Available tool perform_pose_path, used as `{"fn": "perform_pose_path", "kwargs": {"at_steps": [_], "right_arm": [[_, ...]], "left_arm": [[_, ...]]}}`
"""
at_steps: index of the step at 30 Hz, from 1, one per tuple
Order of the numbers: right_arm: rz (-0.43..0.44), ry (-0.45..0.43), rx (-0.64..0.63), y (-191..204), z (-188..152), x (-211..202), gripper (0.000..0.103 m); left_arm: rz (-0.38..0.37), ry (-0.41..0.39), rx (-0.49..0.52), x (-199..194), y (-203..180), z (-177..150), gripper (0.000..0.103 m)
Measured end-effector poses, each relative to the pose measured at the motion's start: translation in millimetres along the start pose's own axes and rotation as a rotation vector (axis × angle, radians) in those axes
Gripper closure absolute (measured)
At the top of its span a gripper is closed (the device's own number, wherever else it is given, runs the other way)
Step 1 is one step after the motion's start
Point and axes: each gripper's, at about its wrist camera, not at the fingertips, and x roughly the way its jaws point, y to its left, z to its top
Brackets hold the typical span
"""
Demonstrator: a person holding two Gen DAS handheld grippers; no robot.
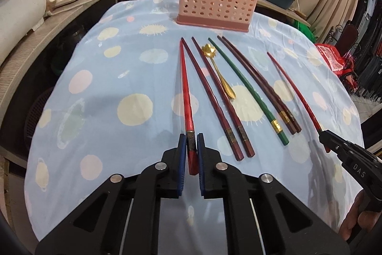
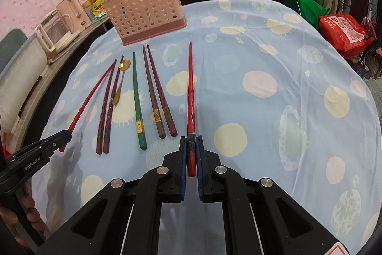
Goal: Organize utensils
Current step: 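Lift the red chopstick with the right tool while the left tool carries its red chopstick to the basket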
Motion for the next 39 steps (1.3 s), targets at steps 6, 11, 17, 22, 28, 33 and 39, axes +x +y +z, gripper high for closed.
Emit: {"fn": "perform_pose_path", "kwargs": {"at_steps": [6, 11, 17, 22, 28, 33, 39], "right_arm": [[0.032, -0.055, 0.010, 2.6, 11.7, -25.7, 0.096], [0.058, -0.102, 0.021, 3.1, 24.6, -45.3, 0.096], [0.066, -0.158, 0.017, 4.3, 39.9, -64.6, 0.096], [0.082, -0.212, 0.017, 4.2, 59.1, -82.2, 0.096], [0.105, -0.264, 0.017, 5.4, 85.4, -96.9, 0.096], [0.132, -0.281, 0.018, 6.1, 107.5, -99.5, 0.096], [0.181, -0.269, 0.035, 4.7, 141.0, -90.6, 0.096]], "left_arm": [[-0.006, -0.055, -0.023, -27.4, 8.0, 11.8, 0.094], [-0.008, -0.108, -0.034, -46.9, 13.0, 24.5, 0.094], [0.001, -0.174, -0.046, -70.5, 21.5, 41.5, 0.095], [0.014, -0.238, -0.043, -89.8, 24.6, 61.3, 0.095], [0.021, -0.300, -0.026, -106.1, 22.4, 89.7, 0.096], [0.030, -0.344, -0.012, -112.9, 20.0, 114.2, 0.096], [0.044, -0.376, 0.004, -114.6, 19.6, 148.7, 0.096]]}}
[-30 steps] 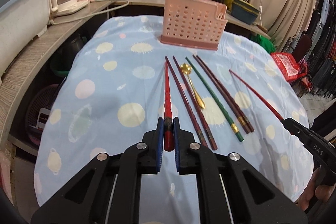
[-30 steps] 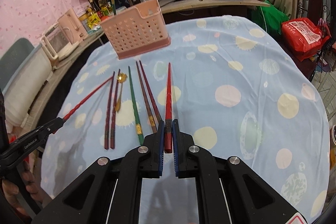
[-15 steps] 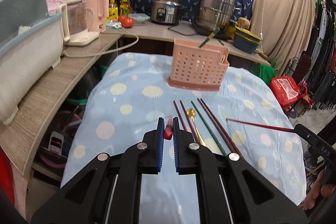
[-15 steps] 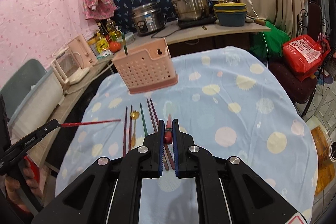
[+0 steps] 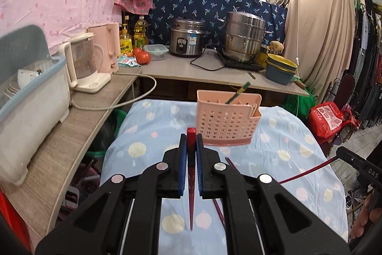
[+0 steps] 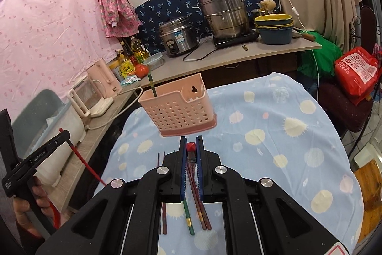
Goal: Organize utensils
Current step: 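Lift the red chopstick with the right tool while the left tool carries its red chopstick to the basket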
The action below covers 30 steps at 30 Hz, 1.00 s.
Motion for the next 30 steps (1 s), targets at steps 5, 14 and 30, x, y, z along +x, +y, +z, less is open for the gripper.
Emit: {"fn": "perform_pose_path", "kwargs": {"at_steps": [5, 14, 30], "right_arm": [[0.003, -0.028, -0.014, 5.3, 29.1, 9.0, 0.096], [0.002, -0.131, -0.021, 21.0, 104.7, 27.4, 0.096], [-0.046, -0.236, -0.035, 40.2, 208.5, 98.9, 0.096]], "left_arm": [[-0.006, -0.034, 0.012, 6.0, -2.4, 30.1, 0.096], [-0.025, -0.122, 0.030, 21.5, -15.1, 108.2, 0.096], [-0.039, -0.225, 0.024, 82.6, -31.3, 202.0, 0.096]]}}
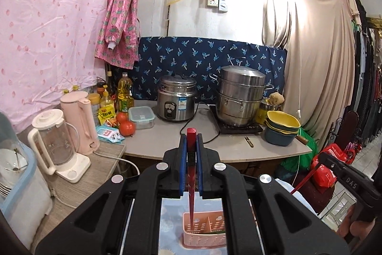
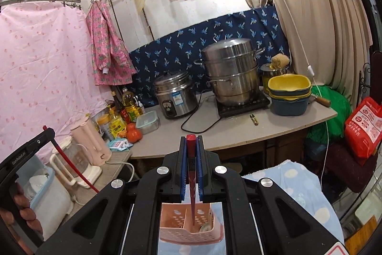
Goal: Organize utensils
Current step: 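Lift the red chopstick with the right tool while the left tool carries its red chopstick to the basket, then open both tools to drop the red chopsticks into the pink basket, then lower both open tools toward the dark brown chopsticks on the cloth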
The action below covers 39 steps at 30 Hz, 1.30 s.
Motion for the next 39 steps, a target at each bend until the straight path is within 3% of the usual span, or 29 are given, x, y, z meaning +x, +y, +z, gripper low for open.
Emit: {"fn": "perform_pose_path", "kwargs": {"at_steps": [9, 14, 16, 17, 18, 20, 24, 32, 39], "right_arm": [[0.011, 0.129, 0.027, -8.1, -47.7, 62.5, 0.096], [-0.005, 0.182, 0.021, -13.2, -70.9, 76.6, 0.094], [-0.032, 0.171, 0.023, -15.3, -76.1, 73.5, 0.078], [-0.037, 0.161, 0.026, -16.4, -77.8, 70.1, 0.060], [-0.042, 0.145, 0.031, -17.7, -79.5, 65.8, 0.052], [-0.052, 0.129, 0.023, -18.4, -80.8, 57.5, 0.052], [-0.050, 0.117, 0.013, -18.2, -83.3, 42.3, 0.052], [-0.050, 0.128, -0.009, -18.1, -102.6, 1.2, 0.052], [-0.068, 0.181, -0.063, -17.8, -147.5, -38.9, 0.052]], "left_arm": [[-0.003, 0.085, -0.038, 54.3, 8.5, -42.8, 0.096], [0.013, 0.148, -0.057, 72.5, 20.7, -73.1, 0.095], [0.022, 0.166, -0.067, 75.3, 25.0, -80.8, 0.094], [0.027, 0.170, -0.072, 74.9, 27.2, -84.5, 0.086], [0.035, 0.173, -0.074, 73.7, 28.6, -86.8, 0.073], [0.052, 0.162, -0.078, 67.6, 30.6, -90.5, 0.061], [0.054, 0.162, -0.093, 54.8, 34.0, -94.2, 0.056], [0.067, 0.166, -0.105, 15.7, 37.1, -111.0, 0.052], [0.074, 0.218, -0.112, -19.4, 36.6, -151.9, 0.052]]}}
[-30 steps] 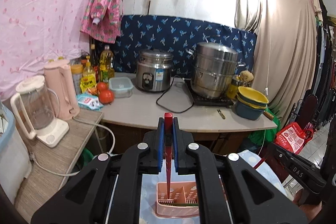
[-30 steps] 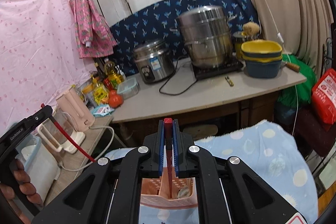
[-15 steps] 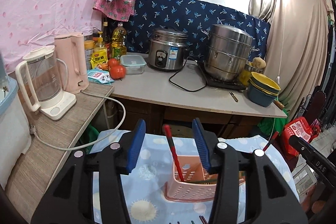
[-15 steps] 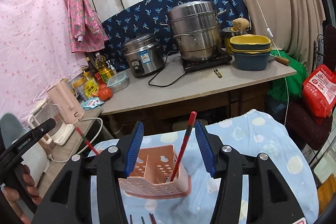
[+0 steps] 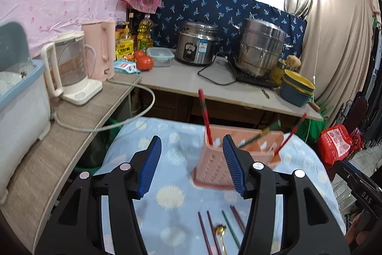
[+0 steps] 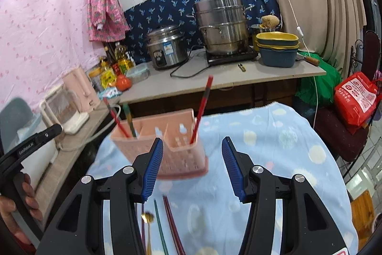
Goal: Organize utensils
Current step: 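Lower both open tools toward the dark brown chopsticks on the cloth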
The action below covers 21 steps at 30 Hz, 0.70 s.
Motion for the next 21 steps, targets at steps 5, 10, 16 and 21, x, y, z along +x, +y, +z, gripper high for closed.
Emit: {"fn": "perform_pose_path", "kwargs": {"at_steps": [5, 10, 16, 21], "right_arm": [[-0.025, 0.069, -0.047, 0.2, -51.9, -14.1, 0.052], [-0.033, 0.158, -0.049, -5.4, -104.1, -21.1, 0.052], [-0.054, 0.247, -0.045, -10.4, -159.7, -22.5, 0.054], [-0.052, 0.300, -0.029, -15.3, -192.4, -22.1, 0.054]], "left_arm": [[0.012, 0.072, 0.005, -10.1, 3.5, -53.3, 0.052], [0.014, 0.153, 0.010, -16.5, 2.5, -106.8, 0.052], [-0.005, 0.253, 0.022, -20.5, -5.9, -166.5, 0.052], [-0.029, 0.308, 0.014, -22.7, -14.0, -199.5, 0.052]]}}
